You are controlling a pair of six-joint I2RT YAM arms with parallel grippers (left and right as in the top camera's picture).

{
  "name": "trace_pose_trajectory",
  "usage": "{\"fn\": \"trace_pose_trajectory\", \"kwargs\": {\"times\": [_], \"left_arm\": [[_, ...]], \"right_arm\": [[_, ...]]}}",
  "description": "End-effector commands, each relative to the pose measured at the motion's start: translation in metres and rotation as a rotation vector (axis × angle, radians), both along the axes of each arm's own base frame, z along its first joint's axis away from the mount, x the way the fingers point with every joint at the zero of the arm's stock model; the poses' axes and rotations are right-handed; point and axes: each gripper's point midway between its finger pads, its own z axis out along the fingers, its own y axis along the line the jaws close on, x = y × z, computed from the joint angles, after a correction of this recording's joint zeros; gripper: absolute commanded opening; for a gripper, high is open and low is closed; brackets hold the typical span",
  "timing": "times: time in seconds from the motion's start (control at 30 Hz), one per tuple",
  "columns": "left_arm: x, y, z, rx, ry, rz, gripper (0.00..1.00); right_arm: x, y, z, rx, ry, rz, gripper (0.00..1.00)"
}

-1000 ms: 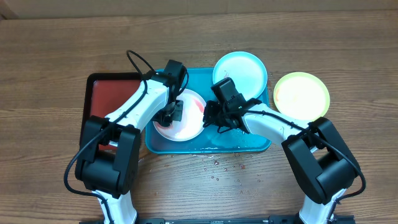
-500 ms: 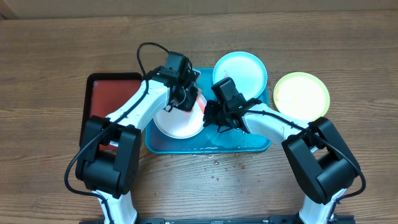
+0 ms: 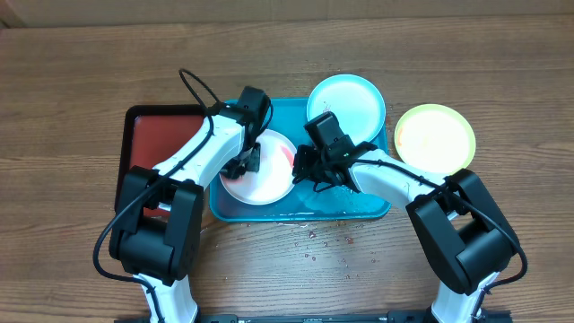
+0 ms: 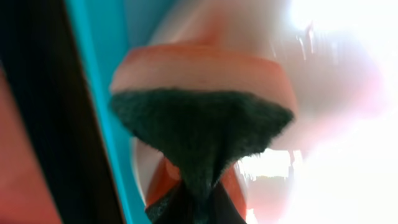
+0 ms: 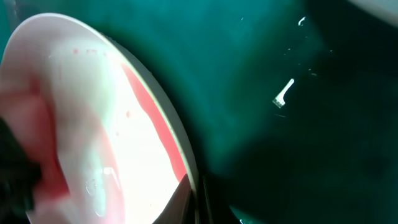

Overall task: Clean dirty plates on tray and stack at the side
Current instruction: 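Keep scrubbing the white plate with the left gripper's sponge in circles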

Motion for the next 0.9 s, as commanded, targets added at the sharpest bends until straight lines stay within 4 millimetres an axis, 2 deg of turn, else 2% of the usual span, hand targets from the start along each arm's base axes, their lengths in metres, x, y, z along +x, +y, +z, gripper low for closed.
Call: {"fn": "trace_pose_trajectory", "kwargs": {"times": [0.0, 0.1, 0.17, 0.27, 0.37, 0.43, 0.53, 0.63, 0.73, 0.8, 0.87], "left_arm": [[-0.031, -0.037, -0.007, -0.223, 0.181, -0.173, 0.04], [-0.05, -0.075, 0.001, -0.475, 0.26, -0.388, 0.04], [-0.051, -0.091, 0.006, -0.578, 0.248, -0.482, 0.04], [-0.03, -0.097, 0.004, -0.577, 0.156, -0.517, 0.04], [0.005, -0.098, 0.002, -0.523, 0.013, -0.513, 0.04], [0.03, -0.088, 0.001, -0.428, -0.079, -0.466, 0.04], [0.066, -0.056, 0.003, -0.218, -0.217, -0.326, 0.04], [0.086, -0.02, 0.009, -0.022, -0.323, -0.15, 0.04], [0.082, 0.004, 0.011, 0.087, -0.344, -0.013, 0.04], [0.071, 0.008, 0.008, 0.093, -0.306, 0.028, 0.04], [0.052, 0.002, 0.0, 0.045, -0.217, 0.022, 0.04]], "right_arm": [[0.007, 0.004, 0.006, 0.015, -0.02, -0.005, 0.04], [0.008, 0.005, 0.006, 0.017, -0.022, -0.005, 0.04], [0.008, 0.005, 0.006, 0.017, -0.022, -0.005, 0.04], [0.008, 0.005, 0.006, 0.016, -0.022, -0.005, 0.04], [0.007, 0.005, 0.006, 0.016, -0.021, -0.005, 0.04], [0.007, 0.005, 0.006, 0.016, -0.021, -0.005, 0.04], [0.007, 0.005, 0.006, 0.016, -0.021, -0.005, 0.04], [0.007, 0.005, 0.006, 0.016, -0.021, -0.005, 0.04], [0.007, 0.004, 0.006, 0.015, -0.02, -0.005, 0.04], [0.007, 0.004, 0.006, 0.014, -0.019, -0.005, 0.04], [0.007, 0.004, 0.006, 0.015, -0.018, -0.005, 0.04]]}}
